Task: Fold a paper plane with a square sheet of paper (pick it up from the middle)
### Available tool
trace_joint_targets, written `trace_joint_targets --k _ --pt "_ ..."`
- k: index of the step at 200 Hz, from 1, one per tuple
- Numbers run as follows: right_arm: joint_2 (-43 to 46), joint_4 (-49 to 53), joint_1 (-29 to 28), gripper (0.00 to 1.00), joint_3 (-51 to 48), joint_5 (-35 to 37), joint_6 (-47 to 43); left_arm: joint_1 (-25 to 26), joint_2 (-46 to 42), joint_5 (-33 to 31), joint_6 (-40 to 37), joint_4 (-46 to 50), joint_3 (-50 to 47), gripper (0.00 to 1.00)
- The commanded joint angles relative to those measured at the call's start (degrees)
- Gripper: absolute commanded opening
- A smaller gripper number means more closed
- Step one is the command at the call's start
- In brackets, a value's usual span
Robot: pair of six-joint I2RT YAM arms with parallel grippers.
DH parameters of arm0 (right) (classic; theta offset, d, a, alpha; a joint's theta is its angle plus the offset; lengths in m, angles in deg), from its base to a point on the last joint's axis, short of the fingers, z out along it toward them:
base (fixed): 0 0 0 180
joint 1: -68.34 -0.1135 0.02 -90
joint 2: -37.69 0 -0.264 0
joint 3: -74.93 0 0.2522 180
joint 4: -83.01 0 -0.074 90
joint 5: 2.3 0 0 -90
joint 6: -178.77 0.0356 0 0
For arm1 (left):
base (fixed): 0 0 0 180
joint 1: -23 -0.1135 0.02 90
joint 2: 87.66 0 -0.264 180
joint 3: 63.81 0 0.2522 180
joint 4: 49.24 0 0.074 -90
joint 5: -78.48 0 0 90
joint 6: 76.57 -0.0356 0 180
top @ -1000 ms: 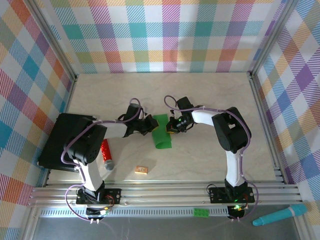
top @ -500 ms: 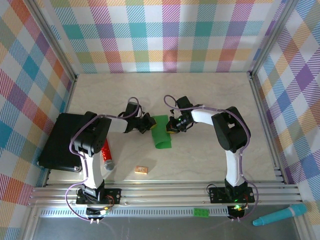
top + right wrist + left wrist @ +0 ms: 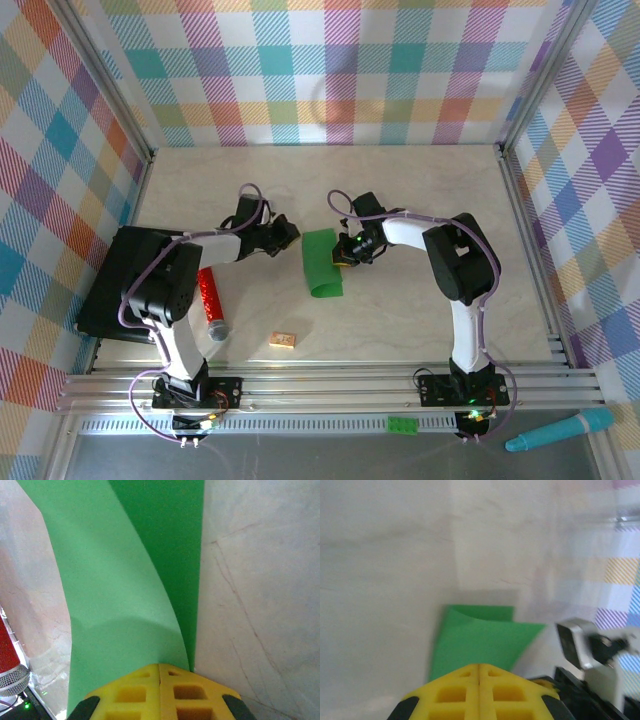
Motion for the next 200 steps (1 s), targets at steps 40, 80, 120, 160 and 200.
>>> trace_joint_targets --k 40,80,120,160,200 --pt "-7.42 8.53 0.37 0.0 -4.78 15.16 -0.39 4.95 7.46 1.15 3.0 -2.79 5.62 0.0" --pt "-7.81 8.66 0.45 0.0 -4.7 15.6 -0.47 2.75 11.47 -0.9 0.44 1.91 9.5 0.0" --pt "-7.99 9.1 0.43 0.0 -4.63 16.61 -0.87 -0.59 13.99 -2.85 -1.11 4.02 9.29 0.0" --pt "-8.0 9.19 0.45 0.0 -4.72 17.34 -0.8 -4.06 14.72 -4.89 -4.1 8.6 11.3 0.0" --pt "-8.01 8.47 0.45 0.0 -5.4 16.83 0.43 -6.39 12.55 -5.72 -8.13 16.28 17.33 0.0"
